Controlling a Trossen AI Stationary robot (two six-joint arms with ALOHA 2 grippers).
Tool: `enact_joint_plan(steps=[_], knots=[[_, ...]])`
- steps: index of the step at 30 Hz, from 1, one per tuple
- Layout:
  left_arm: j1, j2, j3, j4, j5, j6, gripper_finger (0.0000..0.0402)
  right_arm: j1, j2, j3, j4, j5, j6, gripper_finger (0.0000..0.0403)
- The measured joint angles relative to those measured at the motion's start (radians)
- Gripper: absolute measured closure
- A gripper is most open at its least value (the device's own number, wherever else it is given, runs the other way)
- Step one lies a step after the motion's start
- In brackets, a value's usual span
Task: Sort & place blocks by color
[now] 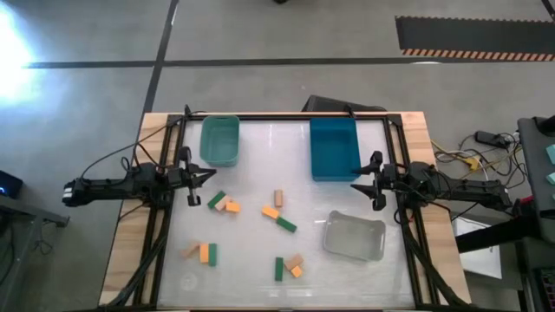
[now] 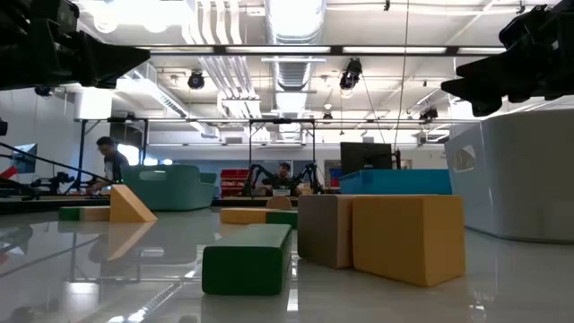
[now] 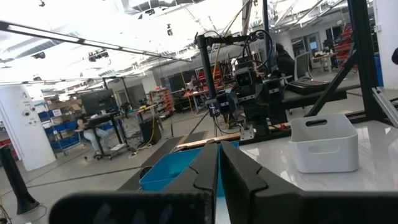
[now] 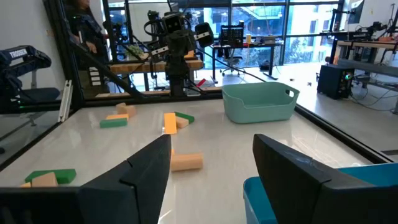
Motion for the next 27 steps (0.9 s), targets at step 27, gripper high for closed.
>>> enact_joint_plan(steps=[27], knots=[[0.0,0.005,0.0,0.255,0.028,-0.655,0.0401,0.0,0.0,0.0,0.189,0.0,0.192,0.0184]])
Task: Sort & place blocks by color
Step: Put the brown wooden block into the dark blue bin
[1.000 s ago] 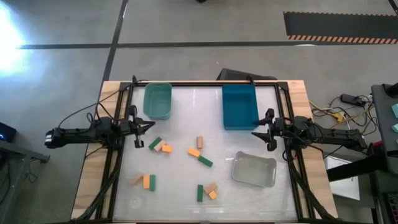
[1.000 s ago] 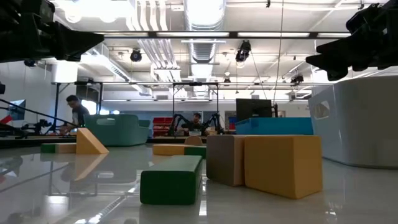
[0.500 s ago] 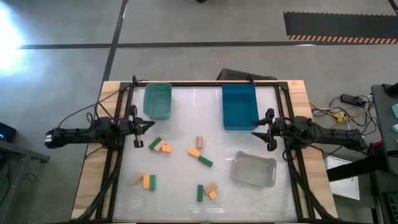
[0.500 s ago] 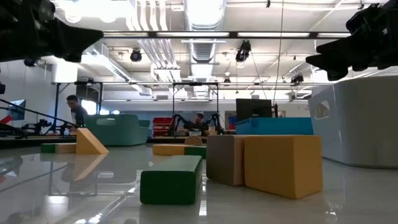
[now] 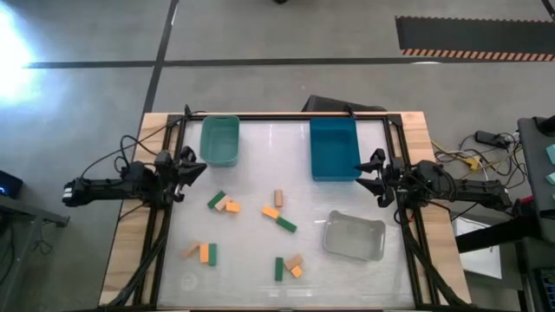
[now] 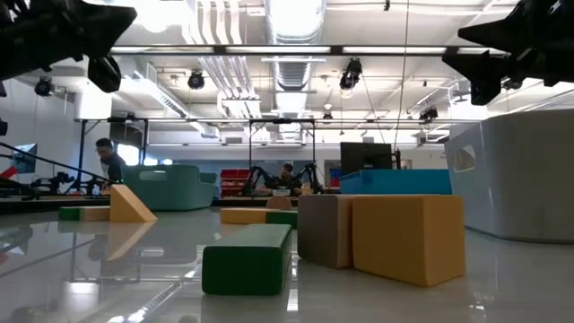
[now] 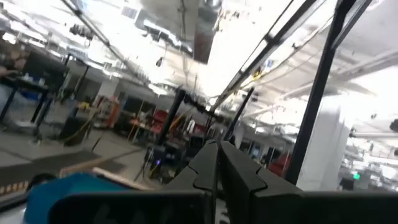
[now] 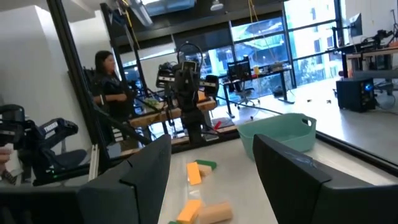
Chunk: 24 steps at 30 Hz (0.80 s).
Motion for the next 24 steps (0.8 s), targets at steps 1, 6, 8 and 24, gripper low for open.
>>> enact_joint_plan(steps=[1,6,8,24], knots=[[0.0,0.005,0.0,0.003,-0.005,-0.001,0.0401,0.0,0.0,0.0,0.0,0.0,0.0,0.0184],[0.0,0.04,0.0,0.099,-0.094,0.0,0.0401,0.0,0.0,0.0,0.003,0.0,0.002,0.0184],[0.0,0.062,0.0,0.127,-0.1,0.0,0.0401,0.0,0.0,0.0,0.003,0.0,0.0,0.0184],[0.0,0.307,0.052,0.297,-0.105,0.014,0.0401,0.0,0.0,0.0,0.029,0.42,-0.047,0.0184]])
